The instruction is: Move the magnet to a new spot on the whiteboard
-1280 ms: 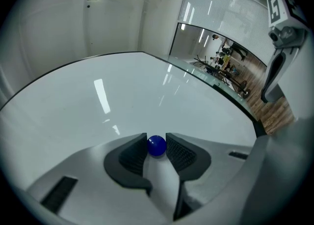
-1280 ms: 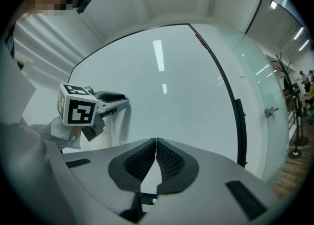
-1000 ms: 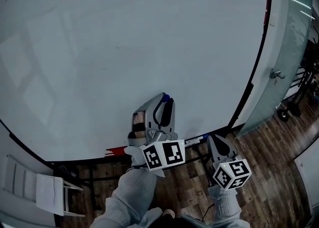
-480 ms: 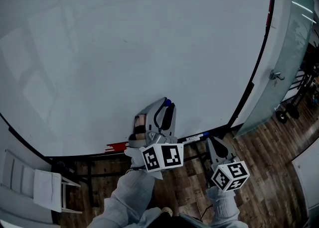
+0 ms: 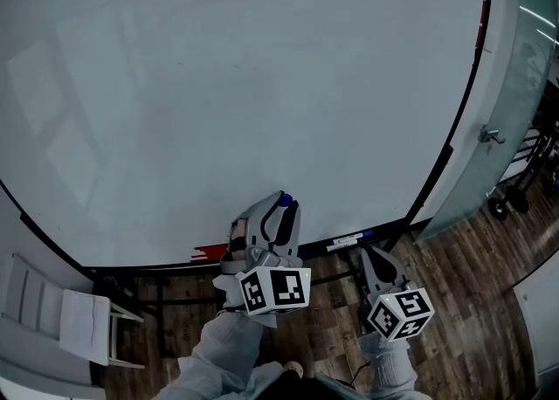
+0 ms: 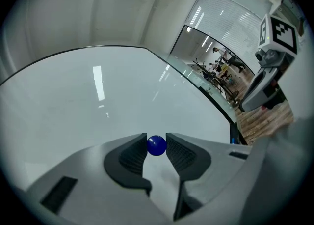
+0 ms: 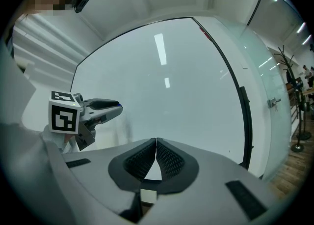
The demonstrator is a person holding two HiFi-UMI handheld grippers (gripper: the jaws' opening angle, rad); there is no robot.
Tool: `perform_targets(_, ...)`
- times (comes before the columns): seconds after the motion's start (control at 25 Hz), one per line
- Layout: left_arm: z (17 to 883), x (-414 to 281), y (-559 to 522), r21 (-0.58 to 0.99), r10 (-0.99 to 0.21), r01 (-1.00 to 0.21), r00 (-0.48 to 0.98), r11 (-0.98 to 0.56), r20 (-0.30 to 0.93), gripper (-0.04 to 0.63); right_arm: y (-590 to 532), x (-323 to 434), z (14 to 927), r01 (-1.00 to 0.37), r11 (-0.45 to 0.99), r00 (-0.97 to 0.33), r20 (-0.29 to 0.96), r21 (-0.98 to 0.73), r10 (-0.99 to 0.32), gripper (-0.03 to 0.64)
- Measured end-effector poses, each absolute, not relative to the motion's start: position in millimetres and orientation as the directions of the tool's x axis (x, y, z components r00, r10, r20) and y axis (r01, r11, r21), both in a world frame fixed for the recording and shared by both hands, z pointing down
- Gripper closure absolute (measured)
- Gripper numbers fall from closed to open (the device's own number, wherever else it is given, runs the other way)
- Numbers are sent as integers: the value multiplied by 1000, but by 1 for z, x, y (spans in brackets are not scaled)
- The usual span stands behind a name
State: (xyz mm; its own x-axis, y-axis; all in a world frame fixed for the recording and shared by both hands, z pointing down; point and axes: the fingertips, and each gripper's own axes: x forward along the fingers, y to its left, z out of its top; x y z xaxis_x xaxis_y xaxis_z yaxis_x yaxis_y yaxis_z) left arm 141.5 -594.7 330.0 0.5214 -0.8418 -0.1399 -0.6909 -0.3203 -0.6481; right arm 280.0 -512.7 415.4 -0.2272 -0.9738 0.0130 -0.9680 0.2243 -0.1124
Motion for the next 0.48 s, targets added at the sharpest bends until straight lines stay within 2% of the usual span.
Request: perform_targets(0.48, 366, 69, -591, -556, -899, -764, 434, -329, -64, 471, -525, 233, 428, -944, 309, -316, 44, -119, -948, 589)
